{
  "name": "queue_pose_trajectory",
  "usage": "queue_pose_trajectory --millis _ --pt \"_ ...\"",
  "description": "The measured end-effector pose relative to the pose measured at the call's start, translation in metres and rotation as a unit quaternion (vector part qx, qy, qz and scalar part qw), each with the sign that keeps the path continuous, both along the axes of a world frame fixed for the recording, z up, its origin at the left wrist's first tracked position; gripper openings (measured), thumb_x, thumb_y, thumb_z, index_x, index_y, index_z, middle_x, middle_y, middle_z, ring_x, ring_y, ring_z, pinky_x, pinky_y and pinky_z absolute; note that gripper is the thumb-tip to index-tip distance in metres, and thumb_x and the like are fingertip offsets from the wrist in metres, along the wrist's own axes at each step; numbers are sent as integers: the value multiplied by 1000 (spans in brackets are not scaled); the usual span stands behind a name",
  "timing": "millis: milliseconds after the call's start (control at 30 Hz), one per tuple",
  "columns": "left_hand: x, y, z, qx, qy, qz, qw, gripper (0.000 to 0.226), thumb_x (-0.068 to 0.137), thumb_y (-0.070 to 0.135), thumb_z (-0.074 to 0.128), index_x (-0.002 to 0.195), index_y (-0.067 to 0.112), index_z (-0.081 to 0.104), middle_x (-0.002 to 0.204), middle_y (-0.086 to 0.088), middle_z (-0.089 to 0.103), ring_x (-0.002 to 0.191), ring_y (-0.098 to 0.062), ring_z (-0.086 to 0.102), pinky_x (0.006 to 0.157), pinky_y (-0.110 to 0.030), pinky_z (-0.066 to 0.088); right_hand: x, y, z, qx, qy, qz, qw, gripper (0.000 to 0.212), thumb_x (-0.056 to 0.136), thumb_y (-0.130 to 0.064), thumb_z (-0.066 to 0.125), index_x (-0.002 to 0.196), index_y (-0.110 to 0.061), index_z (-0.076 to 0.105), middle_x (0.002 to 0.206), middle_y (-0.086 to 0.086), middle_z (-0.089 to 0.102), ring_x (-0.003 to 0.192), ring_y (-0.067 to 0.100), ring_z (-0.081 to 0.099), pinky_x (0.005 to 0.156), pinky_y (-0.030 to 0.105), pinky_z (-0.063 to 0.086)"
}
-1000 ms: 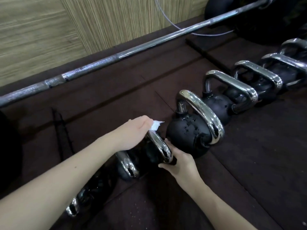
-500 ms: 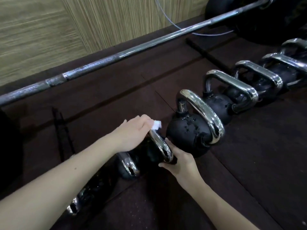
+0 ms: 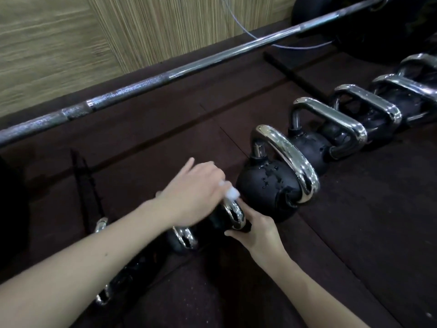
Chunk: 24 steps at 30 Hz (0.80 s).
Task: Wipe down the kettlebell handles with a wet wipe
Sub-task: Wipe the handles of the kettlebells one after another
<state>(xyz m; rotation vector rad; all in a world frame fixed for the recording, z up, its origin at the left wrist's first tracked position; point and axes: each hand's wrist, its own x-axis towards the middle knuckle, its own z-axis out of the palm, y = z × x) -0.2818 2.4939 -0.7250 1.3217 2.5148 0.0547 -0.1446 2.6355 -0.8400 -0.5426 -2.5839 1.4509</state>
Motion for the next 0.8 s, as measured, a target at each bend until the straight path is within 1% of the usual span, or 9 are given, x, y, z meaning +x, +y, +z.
queue_pose_trajectory --millis 67,133,267,367,433,500,567,667,800 --pt "-20 -6 5 21 -136 90 986 40 106 49 13 102 27 46 118 8 56 123 -20 52 121 -51 28 2 2 3 0 12 28 1000 86 71 -14 93 147 -22 53 147 -18 50 130 -28 35 112 1 25" --pt "-21 -6 9 19 -159 101 982 40 108 47 20 111 22 52 123 2 59 125 -23 53 118 -53 33 0 3 1 -3 3 16 1000 87 72 -13 92 148 -22 52 148 -19 47 126 -35 28 110 -2 21" --pt "27 8 5 -46 101 -85 990 36 105 26 36 126 21 65 134 -3 59 151 -37 31 119 -62 29 4 3 -8 1 -4 -10 1000 50 78 -7 86 123 -22 72 120 -10 73 111 -13 60 97 12 46" --pt "56 1 -10 -58 110 -201 972 44 106 37 39 134 14 63 142 -7 59 154 -35 30 124 -59 23 8 0 1 -15 17 7 1000 25 101 5 51 107 -9 70 84 -4 79 83 6 74 71 17 57" --pt "50 -2 -14 -55 117 -192 973 46 106 39 38 135 15 62 144 -7 59 153 -33 34 124 -59 24 9 1 0 15 19 20 1000 20 96 10 58 110 -3 67 82 -10 78 85 3 72 72 10 54" --pt "29 -1 -8 -17 93 -106 990 46 104 44 30 131 24 62 140 1 60 150 -24 39 125 -57 22 2 0 -3 -13 1 -13 1000 43 78 -1 85 118 -5 70 94 -18 76 96 -9 67 82 2 46" --pt "3 -2 -2 14 13 12 1000 36 108 45 21 123 36 52 133 12 54 146 -14 37 128 -54 12 -1 0 -3 2 -8 -12 1000 77 68 -15 94 139 -20 62 131 -20 64 122 -12 54 102 1 37" --pt "-22 -3 6 14 -187 168 968 38 105 55 16 116 37 48 118 6 56 123 -25 51 116 -53 33 -1 1 1 -22 6 7 1000 87 71 -12 92 147 -22 52 150 -16 49 138 -12 34 113 1 23" --pt "10 2 -4 -42 26 7 999 61 103 48 13 142 21 51 149 -6 46 153 -37 23 123 -55 25 -4 1 -10 -37 -13 -23 999 74 71 -6 91 139 -13 62 136 -11 62 126 -11 50 103 1 36"
